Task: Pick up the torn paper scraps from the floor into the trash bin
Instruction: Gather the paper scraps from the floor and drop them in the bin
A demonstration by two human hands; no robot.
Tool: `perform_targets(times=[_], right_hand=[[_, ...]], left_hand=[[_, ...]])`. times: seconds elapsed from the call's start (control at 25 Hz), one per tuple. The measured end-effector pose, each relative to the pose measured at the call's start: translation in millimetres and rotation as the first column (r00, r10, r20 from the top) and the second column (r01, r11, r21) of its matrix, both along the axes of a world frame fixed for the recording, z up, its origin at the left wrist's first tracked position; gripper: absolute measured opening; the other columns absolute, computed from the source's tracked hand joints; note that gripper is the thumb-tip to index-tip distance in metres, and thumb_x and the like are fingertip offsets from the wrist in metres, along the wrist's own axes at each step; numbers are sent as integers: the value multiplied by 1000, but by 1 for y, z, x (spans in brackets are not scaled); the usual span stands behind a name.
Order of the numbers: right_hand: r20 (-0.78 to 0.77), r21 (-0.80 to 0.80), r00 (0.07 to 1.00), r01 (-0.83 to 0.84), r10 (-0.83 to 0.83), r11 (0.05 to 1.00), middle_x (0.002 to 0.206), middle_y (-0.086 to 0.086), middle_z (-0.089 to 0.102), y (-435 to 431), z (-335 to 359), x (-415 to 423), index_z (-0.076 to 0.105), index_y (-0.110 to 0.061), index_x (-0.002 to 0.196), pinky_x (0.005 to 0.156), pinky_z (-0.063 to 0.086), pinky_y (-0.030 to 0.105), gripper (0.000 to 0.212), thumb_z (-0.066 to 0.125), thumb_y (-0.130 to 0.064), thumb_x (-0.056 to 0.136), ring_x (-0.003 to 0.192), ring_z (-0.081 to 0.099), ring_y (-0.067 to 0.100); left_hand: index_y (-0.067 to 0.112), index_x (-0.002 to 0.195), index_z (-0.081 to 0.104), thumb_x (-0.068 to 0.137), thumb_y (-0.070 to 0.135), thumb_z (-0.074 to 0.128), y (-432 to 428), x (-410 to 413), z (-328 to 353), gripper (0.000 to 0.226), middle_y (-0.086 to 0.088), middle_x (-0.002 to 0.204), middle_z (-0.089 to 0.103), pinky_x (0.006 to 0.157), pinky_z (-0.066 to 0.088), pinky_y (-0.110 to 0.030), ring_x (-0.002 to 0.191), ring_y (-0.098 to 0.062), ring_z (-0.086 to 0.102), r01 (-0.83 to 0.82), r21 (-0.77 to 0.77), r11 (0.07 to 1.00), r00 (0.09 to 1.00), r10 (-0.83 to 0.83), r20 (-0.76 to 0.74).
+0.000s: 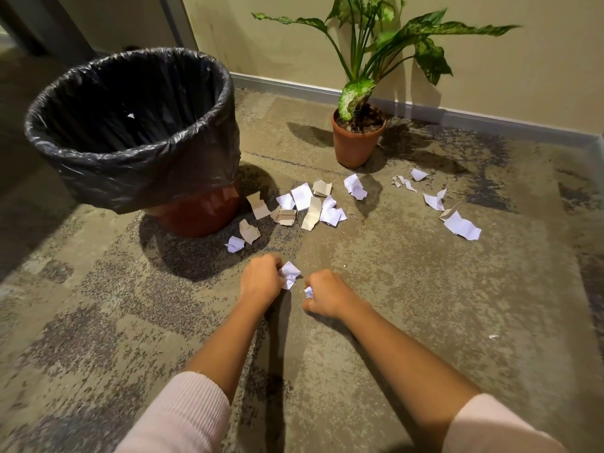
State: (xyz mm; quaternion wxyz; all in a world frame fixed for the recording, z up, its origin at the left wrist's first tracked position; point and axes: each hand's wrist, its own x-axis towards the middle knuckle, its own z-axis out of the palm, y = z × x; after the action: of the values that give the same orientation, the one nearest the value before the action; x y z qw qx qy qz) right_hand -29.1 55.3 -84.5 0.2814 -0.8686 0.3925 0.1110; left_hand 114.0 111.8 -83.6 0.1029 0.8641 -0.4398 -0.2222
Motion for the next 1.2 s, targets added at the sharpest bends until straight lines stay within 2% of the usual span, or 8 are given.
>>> perform_targets(times=[0.12,0.24,0.4,0.56,0.8,0.92,1.04,1.2], right_hand=[[43,141,984,165,-173,976,79,11,62,1,-3,-1,57,-10,71,58,45,28,20,69,-26,74,72,62,30],[95,469,869,391,-485,792,62,16,63,-5,5,-8,57,-2,70,41,48,31,19,69,-16,75,42,57,27],[218,707,679,385,-701,593,58,10,48,-16,51,-1,53,-7,62,42,42,25,17,60,-4,78,44,46,18],[382,752,578,258,-721,606,65,8,48,-32,123,38,54,-7,73,43,44,22,8,54,-3,80,51,45,17],[607,700,460,78,-648,710,76,9,54,-48,218,120,60,-10,89,44,45,22,7,63,-10,83,66,54,18],[625,677,476,65,-619,734,78,8,60,-48,245,161,64,-10,93,44,48,22,11,65,-11,82,69,58,18],[602,679,480,113,-638,726,81,7,59,-55,252,178,62,-8,98,48,52,25,18,67,-13,81,67,58,15],[552,633,619,126,-559,764,100,0,54,-50,259,223,56,-14,119,71,51,36,40,68,-25,83,88,52,18]], left_hand=[[17,87,65,77,15,72,15,0,7,12,-5,80,65,63,42,-30,82,-28,63,-66,-67,996,996,62,-65],[14,86,65,79,21,73,24,2,26,13,-8,77,64,61,37,-31,78,-28,59,-122,-174,977,990,106,-96],[9,74,58,82,23,72,17,5,65,21,-9,70,60,58,33,-32,68,-23,48,-147,-369,917,988,120,-96],[22,73,60,79,31,70,0,16,122,14,-1,72,61,61,50,-40,65,-21,61,-223,-588,778,972,130,-197],[27,87,68,85,23,65,-11,76,218,6,0,93,65,72,49,-32,84,-17,62,-177,-789,588,972,230,-46],[29,88,67,85,27,64,-8,113,238,5,-2,94,65,71,47,-33,86,-23,62,-205,-782,588,948,319,-9],[25,88,65,85,38,64,-8,119,237,13,-1,92,66,66,40,-33,87,-27,61,-276,-694,665,917,398,16],[24,105,69,84,45,67,6,168,223,30,0,105,70,79,50,-38,100,-24,64,-329,-629,704,902,432,12]])
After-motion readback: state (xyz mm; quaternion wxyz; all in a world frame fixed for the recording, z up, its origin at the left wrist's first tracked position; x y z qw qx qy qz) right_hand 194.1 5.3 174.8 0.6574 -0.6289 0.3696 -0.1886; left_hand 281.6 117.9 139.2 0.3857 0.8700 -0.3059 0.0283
